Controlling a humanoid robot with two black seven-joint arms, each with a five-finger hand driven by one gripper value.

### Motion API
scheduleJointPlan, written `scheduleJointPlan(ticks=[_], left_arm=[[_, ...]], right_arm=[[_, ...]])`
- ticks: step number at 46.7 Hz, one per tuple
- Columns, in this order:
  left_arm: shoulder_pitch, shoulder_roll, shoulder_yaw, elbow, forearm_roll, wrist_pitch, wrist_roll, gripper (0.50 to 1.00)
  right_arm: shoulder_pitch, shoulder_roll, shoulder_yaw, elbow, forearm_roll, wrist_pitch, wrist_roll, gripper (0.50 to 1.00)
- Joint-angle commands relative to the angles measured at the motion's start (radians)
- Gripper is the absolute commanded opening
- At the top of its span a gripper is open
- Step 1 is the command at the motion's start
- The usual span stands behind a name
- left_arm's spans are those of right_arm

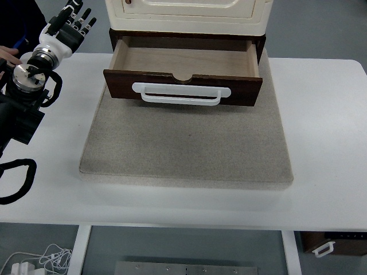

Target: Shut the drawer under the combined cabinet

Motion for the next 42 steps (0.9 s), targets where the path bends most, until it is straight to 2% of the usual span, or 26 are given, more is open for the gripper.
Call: scheduleJointPlan(ticks=[1, 22, 32, 42], left_arm=[[0.000, 0.000, -0.001, 0.000, 0.000, 0.000, -0.002, 1.000], [-0.006, 0.009, 0.007, 0.012, -0.005, 0.000, -0.014, 1.000], [-0.005, 0.017, 0.013, 0.017, -0.002, -0.043, -0.014, 1.000], [-0.042, 0.074, 0.016, 0.008, 0.003, -0.094, -0.008, 1.000]], right_arm=[[0.000, 0.000, 0.000, 0.000, 0.000, 0.000, 0.000, 0.952], [0.000, 0.000, 0.000, 0.000, 0.000, 0.000, 0.000, 0.952], [0.000, 0.000, 0.000, 0.000, 0.000, 0.000, 0.000, 0.952], [0.000, 0.000, 0.000, 0.000, 0.000, 0.000, 0.000, 0.952]])
